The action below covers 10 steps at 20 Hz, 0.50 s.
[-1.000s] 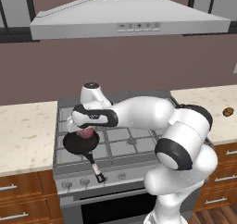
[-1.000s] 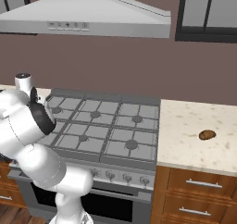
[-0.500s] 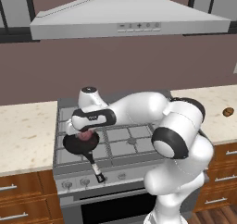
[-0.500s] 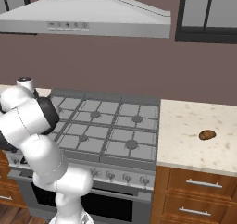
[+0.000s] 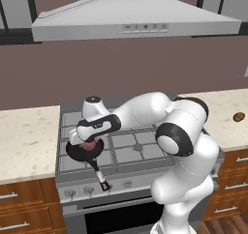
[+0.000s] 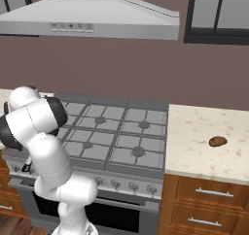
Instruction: Put the onion and potato in the pan. Then turn on the front left burner and set the heat to medium.
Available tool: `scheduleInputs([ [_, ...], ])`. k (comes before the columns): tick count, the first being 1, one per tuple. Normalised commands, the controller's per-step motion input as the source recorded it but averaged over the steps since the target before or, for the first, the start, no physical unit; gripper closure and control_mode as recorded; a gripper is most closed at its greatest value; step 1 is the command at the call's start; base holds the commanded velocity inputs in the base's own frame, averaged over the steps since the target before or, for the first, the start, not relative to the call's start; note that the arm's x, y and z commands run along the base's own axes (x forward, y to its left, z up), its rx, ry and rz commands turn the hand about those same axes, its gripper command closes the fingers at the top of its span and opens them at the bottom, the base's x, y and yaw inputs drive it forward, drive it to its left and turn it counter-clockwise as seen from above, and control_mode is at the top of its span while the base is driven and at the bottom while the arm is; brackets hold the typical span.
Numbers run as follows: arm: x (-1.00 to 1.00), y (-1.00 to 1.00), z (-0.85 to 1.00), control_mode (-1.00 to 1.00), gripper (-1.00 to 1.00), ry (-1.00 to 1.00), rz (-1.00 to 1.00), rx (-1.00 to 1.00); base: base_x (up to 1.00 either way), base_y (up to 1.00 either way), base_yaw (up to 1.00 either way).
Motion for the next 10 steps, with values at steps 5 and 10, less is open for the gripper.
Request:
scheduleInputs([
  [5, 0.03, 0.04, -0.16, -1.0, 1.0, 0.0, 0.0, 0.0, 0.0, 0.0, 0.0],
  [10, 0.01, 0.08, -0.13, -1.0, 1.0, 0.0, 0.0, -0.01, 0.0, 0.0, 0.0],
])
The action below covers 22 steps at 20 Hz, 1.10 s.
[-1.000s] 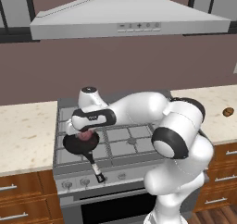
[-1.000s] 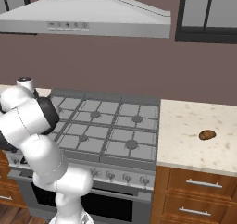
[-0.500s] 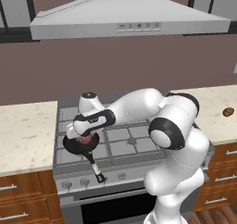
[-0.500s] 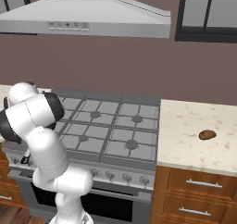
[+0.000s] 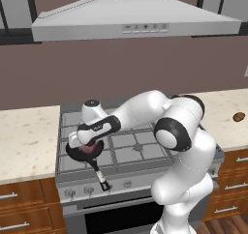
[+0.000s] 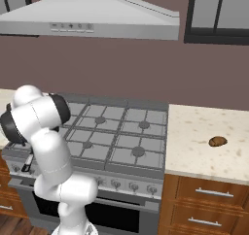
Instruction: Put the onion and potato in the pan. Then turn on the front left burner and set the heat to medium.
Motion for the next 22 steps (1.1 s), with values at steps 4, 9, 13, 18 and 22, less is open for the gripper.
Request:
scheduleInputs([
  [4, 0.02, 0.13, -0.21, -1.0, 1.0, 0.0, 0.0, -0.02, 0.0, 0.0, 0.0],
  [9, 0.0, 0.01, 0.0, -1.0, -1.0, 0.0, 0.0, 0.0, 0.0, 0.0, 0.0],
  [13, 0.0, 0.0, 0.0, -1.0, -1.0, 0.0, 0.0, 0.0, 0.0, 0.0, 0.0],
  [18, 0.05, 0.0, 0.0, -1.0, -1.0, 0.0, 0.01, 0.0, 0.0, 0.0, 0.0],
  [22, 0.01, -0.06, 0.11, -1.0, -1.0, 0.0, 0.03, 0.0, 0.0, 0.0, 0.0],
])
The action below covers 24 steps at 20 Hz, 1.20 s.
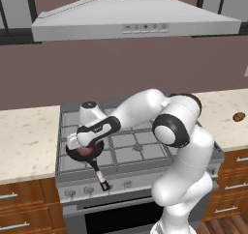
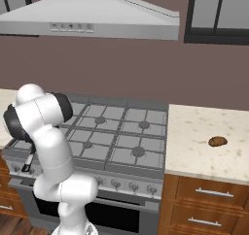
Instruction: Put the onion and potato in the pan. Then turn on the front left burner and set the heat to medium.
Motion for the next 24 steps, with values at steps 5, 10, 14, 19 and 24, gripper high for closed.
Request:
scheduleInputs([
  [5, 0.0, -0.1, 0.3, -1.0, -1.0, -0.06, 0.03, 0.0, 0.0, 0.0, 0.0],
  [10, -0.07, -0.35, 0.3, -1.0, -1.0, -0.07, 0.0, 0.0, 0.0, 0.0, 0.0],
  [14, -0.16, -0.43, 0.19, -1.0, -1.0, -0.02, 0.0, 0.0, 0.0, 0.0, 0.0],
  [19, -0.18, -0.59, 0.04, -1.0, -1.0, 0.0, 0.0, 0.0, 0.0, 0.0, 0.0],
  [24, -0.14, -0.75, 0.15, -1.0, -1.0, 0.0, 0.0, 0.0, 0.0, 0.0, 0.0],
])
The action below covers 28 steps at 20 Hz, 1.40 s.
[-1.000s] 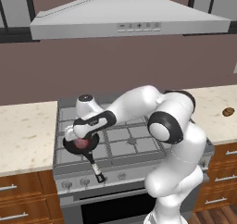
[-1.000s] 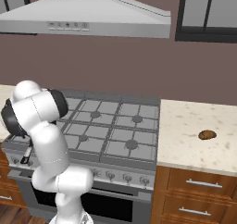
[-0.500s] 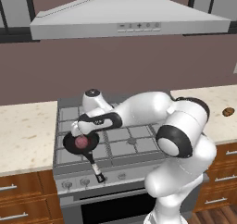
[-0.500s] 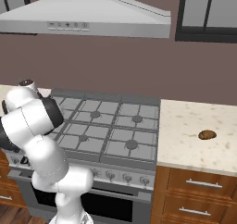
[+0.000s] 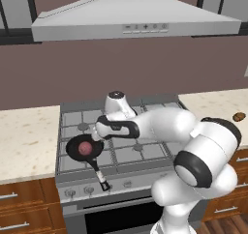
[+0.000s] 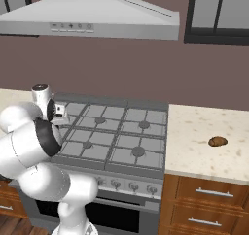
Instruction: Put the onion and potato in the pan. Then turn on the front left burner and set the heat to medium.
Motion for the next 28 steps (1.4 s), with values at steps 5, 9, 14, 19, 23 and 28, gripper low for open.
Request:
scheduleInputs([
  [5, 0.0, -0.84, 0.2, -1.0, -1.0, 0.0, 0.0, 0.0, 0.0, 0.0, 0.0],
  [9, 0.0, -0.94, 0.16, -1.0, -1.0, 0.0, 0.0, 0.0, 0.0, 0.0, 0.0],
  [14, 0.0, -0.95, 0.16, -1.0, -1.0, 0.0, 0.0, 0.0, 0.0, 0.0, 0.0],
  [19, 0.0, -0.93, 0.18, -1.0, -1.0, 0.0, 0.0, 0.0, 0.0, 0.0, 0.0],
  [23, 0.0, -0.91, 0.19, -1.0, -1.0, 0.0, 0.0, 0.0, 0.0, 0.0, 0.0],
  [28, 0.0, -0.84, 0.1, -1.0, -1.0, 0.02, 0.0, 0.0, 0.0, 0.0, 0.0],
])
